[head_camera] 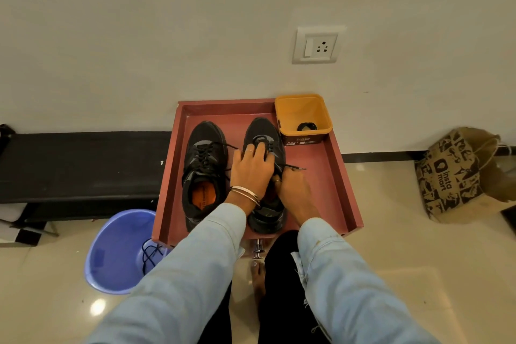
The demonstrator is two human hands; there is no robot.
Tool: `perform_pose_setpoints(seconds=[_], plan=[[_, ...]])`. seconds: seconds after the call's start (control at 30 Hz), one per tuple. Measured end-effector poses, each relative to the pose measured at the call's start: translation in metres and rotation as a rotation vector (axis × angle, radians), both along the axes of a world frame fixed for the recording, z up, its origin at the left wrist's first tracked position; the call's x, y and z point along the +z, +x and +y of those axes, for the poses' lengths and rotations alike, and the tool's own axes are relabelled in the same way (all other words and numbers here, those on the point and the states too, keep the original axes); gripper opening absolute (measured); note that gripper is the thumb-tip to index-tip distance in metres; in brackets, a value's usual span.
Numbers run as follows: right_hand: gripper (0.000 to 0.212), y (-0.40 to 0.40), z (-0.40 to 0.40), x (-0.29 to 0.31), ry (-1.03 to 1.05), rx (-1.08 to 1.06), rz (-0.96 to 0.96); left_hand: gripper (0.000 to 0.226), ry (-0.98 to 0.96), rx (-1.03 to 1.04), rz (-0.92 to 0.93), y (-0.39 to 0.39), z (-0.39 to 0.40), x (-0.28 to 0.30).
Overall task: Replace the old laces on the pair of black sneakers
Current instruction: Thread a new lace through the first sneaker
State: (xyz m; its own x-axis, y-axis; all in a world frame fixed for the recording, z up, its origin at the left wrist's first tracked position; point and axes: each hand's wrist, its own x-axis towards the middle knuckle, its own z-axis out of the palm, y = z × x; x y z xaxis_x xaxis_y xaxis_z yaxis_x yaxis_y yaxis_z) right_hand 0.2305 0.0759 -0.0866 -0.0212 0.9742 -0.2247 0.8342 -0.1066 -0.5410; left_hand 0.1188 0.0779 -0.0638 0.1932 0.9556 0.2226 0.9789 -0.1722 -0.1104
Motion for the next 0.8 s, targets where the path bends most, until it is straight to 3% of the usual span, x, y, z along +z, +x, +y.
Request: perform_pose_setpoints(seconds=[0.1,0.17,0.23,0.3,0.43,0.47,0.57,0.67,0.8], plan=[[0.027,0.0,0.001,-0.001,0.015,0.001,-0.001,0.026,0.06,-0.119,0.045,-0.002,0.005,-0.002],[0.027,0.0,0.001,-0.001,0.011,-0.011,0.001,0.023,0.018,-0.106,-0.063,-0.007,0.007,-0.001],[0.032,-0.001,0.0,-0.002,0.004,-0.015,-0.023,0.017,-0.065,0.013,-0.329,-0.01,0.005,0.0],[0.037,-0.002,0.001,-0.002,-0.004,-0.02,-0.048,0.017,-0.062,0.259,-0.65,-0.012,0.001,0.005],[0.038,-0.003,0.002,-0.002,-0.013,-0.025,-0.065,0.018,0.026,0.757,-1.523,-0.024,0.009,0.011],[0.038,-0.003,0.002,-0.002,-0.012,-0.025,-0.066,0.023,0.038,0.796,-1.566,-0.032,0.015,0.004],[0.038,-0.003,0.003,-0.002,-0.02,-0.028,-0.065,0.025,-0.065,0.739,-1.313,-0.049,0.027,-0.012],[0.036,-0.003,0.002,0.001,-0.022,-0.021,-0.077,0.019,-0.247,0.652,-1.0,-0.045,0.015,0.029],[0.042,-0.007,0.003,0.015,0.161,0.035,-0.076,0.034,-0.377,0.572,-0.553,-0.042,0.009,0.049]])
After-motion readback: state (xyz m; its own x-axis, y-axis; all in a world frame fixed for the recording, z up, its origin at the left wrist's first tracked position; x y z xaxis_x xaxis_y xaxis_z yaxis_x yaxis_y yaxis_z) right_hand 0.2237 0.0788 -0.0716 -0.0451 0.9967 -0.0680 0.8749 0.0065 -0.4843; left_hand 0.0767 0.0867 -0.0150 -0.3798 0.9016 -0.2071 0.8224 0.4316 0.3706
